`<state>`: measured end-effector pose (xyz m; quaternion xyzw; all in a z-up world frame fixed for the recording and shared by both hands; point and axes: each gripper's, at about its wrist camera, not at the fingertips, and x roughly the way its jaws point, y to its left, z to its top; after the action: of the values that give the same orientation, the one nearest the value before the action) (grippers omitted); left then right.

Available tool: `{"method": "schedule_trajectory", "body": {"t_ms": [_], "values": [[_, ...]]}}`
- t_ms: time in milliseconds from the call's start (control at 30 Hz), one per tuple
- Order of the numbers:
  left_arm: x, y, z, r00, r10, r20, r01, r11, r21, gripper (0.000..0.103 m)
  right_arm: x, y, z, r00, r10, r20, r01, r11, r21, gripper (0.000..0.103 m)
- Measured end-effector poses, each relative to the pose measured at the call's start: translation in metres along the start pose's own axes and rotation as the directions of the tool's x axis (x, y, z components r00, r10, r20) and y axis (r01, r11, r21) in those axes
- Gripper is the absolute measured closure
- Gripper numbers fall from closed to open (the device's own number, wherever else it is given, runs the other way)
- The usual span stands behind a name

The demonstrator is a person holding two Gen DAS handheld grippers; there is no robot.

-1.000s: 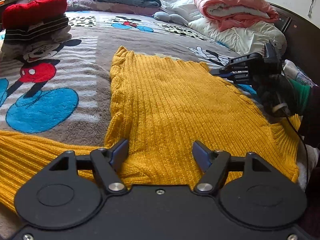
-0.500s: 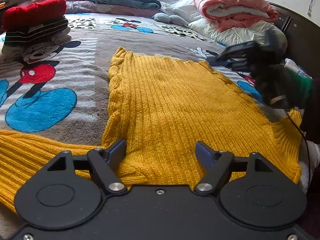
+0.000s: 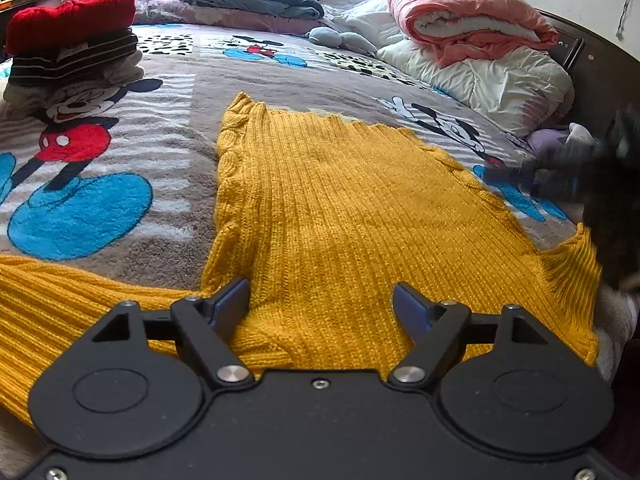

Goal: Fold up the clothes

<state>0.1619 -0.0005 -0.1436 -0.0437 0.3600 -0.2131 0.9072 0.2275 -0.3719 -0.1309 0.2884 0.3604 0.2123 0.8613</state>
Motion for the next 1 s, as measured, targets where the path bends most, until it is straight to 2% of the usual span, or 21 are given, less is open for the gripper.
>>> {"method": "schedule_trajectory", "body": {"t_ms": [33,67,100,167,200,333,400,467,533,567,600,667,767,867,900,933,967,1000], "values": [[0.001,-0.001,0.001,1.000,0.004,-0.006,-0.004,1.000,0.011,0.022,0.005,-0.006,-0.011,0.999,-0.030,-0.021,0.030,1.000,0.010,0.087],[0.000,-0.004,0.002,1.000,0.013,-0.010,-0.012,1.000,0.017,0.022,0.013,-0.014,-0.021,0.996,-0.079,-0.050,0.080,0.997,0.008,0.091],[-0.002,-0.006,0.004,1.000,0.021,-0.015,-0.021,1.000,0.023,0.022,0.015,-0.024,-0.029,0.997,-0.067,-0.029,0.068,0.997,0.036,0.095],[-0.009,-0.011,0.003,0.999,0.034,-0.004,-0.034,0.999,0.023,0.022,0.004,-0.024,-0.030,0.998,-0.068,0.013,0.067,0.995,0.079,0.095],[-0.016,-0.014,0.000,0.999,0.037,0.015,-0.037,0.999,0.016,0.022,-0.001,-0.023,-0.029,0.997,-0.077,0.028,0.074,0.993,0.097,0.090],[-0.040,-0.025,-0.015,0.996,0.047,0.074,-0.046,0.999,-0.009,0.022,-0.031,0.008,-0.039,0.992,-0.048,0.116,0.046,0.999,0.025,0.089],[-0.045,-0.029,-0.029,0.996,0.049,0.077,-0.048,0.999,-0.015,0.022,-0.031,0.019,-0.052,0.991,-0.078,0.106,0.083,0.996,-0.039,0.089],[-0.041,-0.036,-0.037,0.994,0.087,0.060,-0.088,0.996,0.017,0.023,-0.015,0.014,-0.068,0.985,-0.163,0.048,0.167,0.982,-0.084,0.091],[-0.052,-0.049,-0.040,0.990,0.102,0.098,-0.110,0.991,0.076,0.023,-0.018,0.008,-0.077,0.983,-0.153,0.100,0.161,0.984,-0.077,0.094],[-0.057,-0.056,-0.041,0.987,0.107,0.119,-0.120,0.987,0.106,0.023,-0.023,0.008,-0.076,0.981,-0.156,0.114,0.164,0.985,-0.057,0.092],[-0.062,-0.061,-0.042,0.985,0.104,0.140,-0.121,0.985,0.121,0.023,-0.030,0.014,-0.077,0.980,-0.151,0.133,0.160,0.985,-0.063,0.085],[-0.069,-0.071,-0.046,0.980,0.099,0.172,-0.126,0.981,0.150,0.023,-0.046,0.029,-0.082,0.976,-0.129,0.178,0.149,0.984,-0.099,0.084],[-0.072,-0.080,-0.055,0.981,0.081,0.179,-0.114,0.977,0.180,0.030,-0.066,0.056,-0.105,0.974,-0.098,0.205,0.134,0.976,-0.173,0.084],[-0.066,-0.087,-0.069,0.989,0.069,0.132,-0.095,0.975,0.200,0.030,-0.079,0.079,-0.144,0.978,-0.066,0.200,0.120,0.955,-0.270,0.084],[-0.057,-0.090,-0.079,0.991,0.083,0.103,-0.105,0.967,0.232,0.030,-0.081,0.086,-0.160,0.981,-0.055,0.184,0.110,0.945,-0.307,0.084],[-0.048,-0.093,-0.090,0.992,0.100,0.074,-0.116,0.956,0.269,0.029,-0.077,0.091,-0.175,0.987,-0.080,0.141,0.126,0.926,-0.355,0.085],[-0.048,-0.096,-0.098,0.988,0.112,0.105,-0.139,0.944,0.300,0.028,-0.071,0.096,-0.189,0.988,-0.125,0.087,0.149,0.901,-0.407,0.079],[-0.048,-0.100,-0.105,0.982,0.122,0.145,-0.164,0.930,0.329,0.028,-0.066,0.099,-0.203,0.983,-0.165,0.075,0.181,0.868,-0.462,0.079]]}}
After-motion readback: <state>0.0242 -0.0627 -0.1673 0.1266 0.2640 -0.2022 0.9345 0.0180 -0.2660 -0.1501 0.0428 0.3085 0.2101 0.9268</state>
